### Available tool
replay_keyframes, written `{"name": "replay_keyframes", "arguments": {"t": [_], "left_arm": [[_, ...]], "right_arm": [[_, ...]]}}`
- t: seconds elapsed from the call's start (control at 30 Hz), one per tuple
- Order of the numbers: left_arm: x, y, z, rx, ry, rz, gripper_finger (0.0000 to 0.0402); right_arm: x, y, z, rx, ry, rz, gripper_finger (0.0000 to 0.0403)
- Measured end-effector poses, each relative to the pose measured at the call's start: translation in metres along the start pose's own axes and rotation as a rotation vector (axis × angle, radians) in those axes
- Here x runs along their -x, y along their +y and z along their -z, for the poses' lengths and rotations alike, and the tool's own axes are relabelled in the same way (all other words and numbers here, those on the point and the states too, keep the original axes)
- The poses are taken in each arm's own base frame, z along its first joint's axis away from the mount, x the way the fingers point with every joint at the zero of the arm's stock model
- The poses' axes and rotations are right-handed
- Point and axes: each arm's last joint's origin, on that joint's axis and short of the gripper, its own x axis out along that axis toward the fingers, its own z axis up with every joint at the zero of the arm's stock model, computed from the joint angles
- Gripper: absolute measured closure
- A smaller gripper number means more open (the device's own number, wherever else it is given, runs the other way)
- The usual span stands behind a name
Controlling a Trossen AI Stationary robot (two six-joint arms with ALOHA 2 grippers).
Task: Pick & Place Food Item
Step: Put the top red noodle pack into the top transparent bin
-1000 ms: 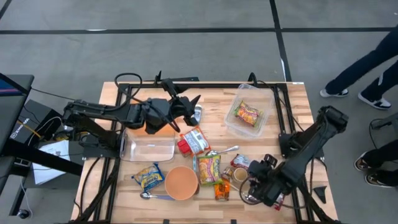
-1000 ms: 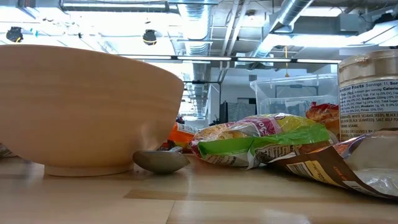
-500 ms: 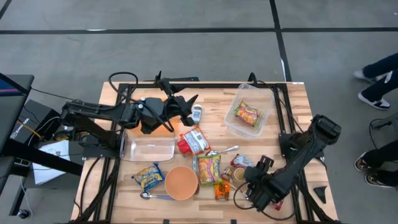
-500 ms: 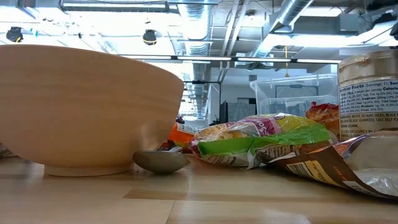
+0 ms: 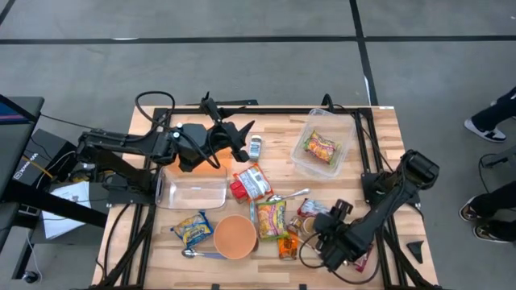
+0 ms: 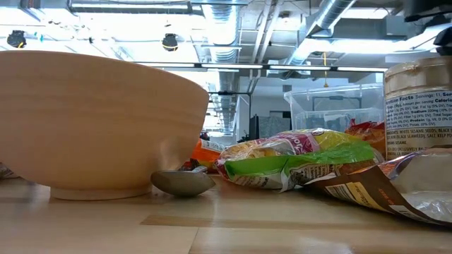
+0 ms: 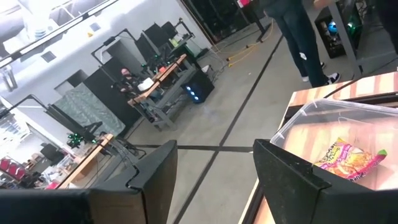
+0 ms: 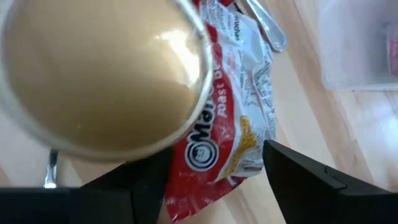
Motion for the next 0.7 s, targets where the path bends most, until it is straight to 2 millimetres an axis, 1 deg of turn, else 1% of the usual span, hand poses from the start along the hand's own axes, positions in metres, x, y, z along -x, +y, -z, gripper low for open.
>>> {"name": "replay_keyframes", "arguments": {"t": [0.1,0.2,0.3,0.47,0.5,0.63,0.7], "left_arm": [[0.0000,0.0000,0.0000,0.000,0.000,0.000,0.0198],[0.0000,0.0000,0.0001,-0.001,0.001,0.000,0.0198],[0.0000,-0.0001,0.0001,-0.001,0.000,0.001,0.0198],[0.0000,-0.0001,0.0001,-0.001,0.000,0.001,0.0198],[0.0000,-0.0001,0.0001,-0.001,0.001,0.001,0.0198],[0.0000,-0.0001,0.0001,0.007,0.000,0.000,0.0198],[0.0000,-0.0001,0.0000,0.008,0.000,0.000,0.0198]], "right_arm": [[-0.0024,-0.0019,-0.0026,-0.004,0.011,0.018,0.0168],[-0.0040,-0.0031,-0.0054,0.007,0.022,0.021,0.0202],[-0.0049,-0.0046,-0.0067,0.005,0.039,0.027,0.0258],[-0.0049,-0.0049,-0.0063,0.004,0.067,0.020,0.0379],[-0.0043,-0.0049,-0.0059,0.004,0.071,0.017,0.0390],[-0.0032,-0.0060,-0.0044,-0.011,0.101,0.021,0.0390],[-0.0009,-0.0064,-0.0031,-0.010,0.108,0.028,0.0398]]}}
